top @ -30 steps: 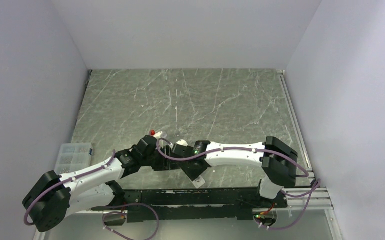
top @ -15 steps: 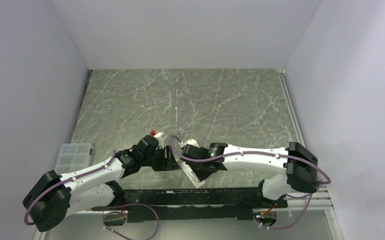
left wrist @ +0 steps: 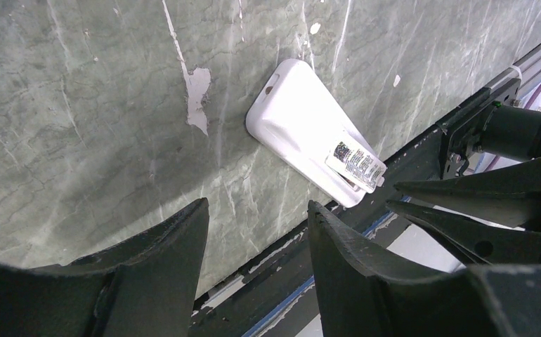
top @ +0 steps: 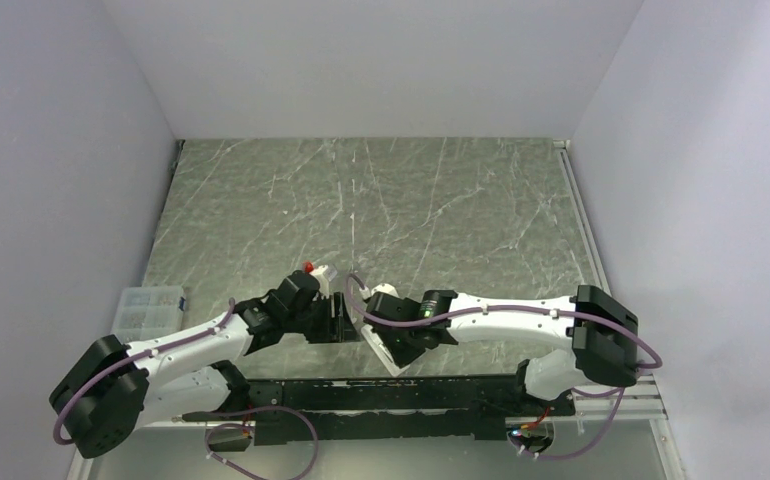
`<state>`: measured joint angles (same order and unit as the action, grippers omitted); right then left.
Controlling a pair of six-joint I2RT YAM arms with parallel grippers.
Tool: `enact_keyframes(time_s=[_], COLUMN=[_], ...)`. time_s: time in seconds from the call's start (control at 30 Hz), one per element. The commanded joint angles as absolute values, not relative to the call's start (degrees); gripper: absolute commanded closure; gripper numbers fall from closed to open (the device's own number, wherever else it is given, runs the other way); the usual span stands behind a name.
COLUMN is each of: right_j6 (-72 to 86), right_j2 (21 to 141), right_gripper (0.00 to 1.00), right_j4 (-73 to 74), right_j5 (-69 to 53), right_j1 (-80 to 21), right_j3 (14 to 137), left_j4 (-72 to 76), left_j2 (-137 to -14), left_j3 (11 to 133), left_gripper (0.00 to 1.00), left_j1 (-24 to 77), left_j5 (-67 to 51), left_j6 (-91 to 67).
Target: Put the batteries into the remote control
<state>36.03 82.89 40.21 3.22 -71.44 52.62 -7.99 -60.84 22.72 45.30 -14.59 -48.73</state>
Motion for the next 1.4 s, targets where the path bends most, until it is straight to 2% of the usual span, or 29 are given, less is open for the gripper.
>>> enact_keyframes(time_s=[0.0,0.37,0.67,0.93,1.07,1.2,1.37], right_j6=[36.7,36.7,37.4,36.0,33.2,30.3,23.5], right_j2=[84.1,84.2,81.4,80.2,76.1,69.0,66.3], right_gripper=[0.82,0.83,0.7,0.69,0.69,0.62,0.51], right_j4=[37.6,39.3,41.7,39.1,32.7,24.9,19.6], right_j5=[3.0,4.4,6.8,6.5,6.8,7.7,5.5], right_j1=[-71.4,-71.4,-71.4,-71.5,-71.5,-71.2,-71.0], right_j3=[52.6,53.9,53.4,53.5,51.0,46.4,44.7], left_j4=[-7.3,-7.0,-6.4,-7.5,-11.2,-15.2,-16.3], left_j2=[-60.0,-59.8,-60.6,-60.7,-59.3,-56.6,-52.1], left_j3=[23.9,23.7,23.6,24.1,25.0,25.7,24.4], left_gripper=[0.41,0.41,0.41,0.41,0.4,0.38,0.31], left_j1=[45.2,45.1,45.0,45.0,44.6,44.3,44.2], left_j5=[-15.1,-15.2,-15.6,-15.2,-13.1,-11.7,-12.2], left_j6=[-47.5,-47.5,-47.5,-47.2,-46.2,-45.8,-46.6])
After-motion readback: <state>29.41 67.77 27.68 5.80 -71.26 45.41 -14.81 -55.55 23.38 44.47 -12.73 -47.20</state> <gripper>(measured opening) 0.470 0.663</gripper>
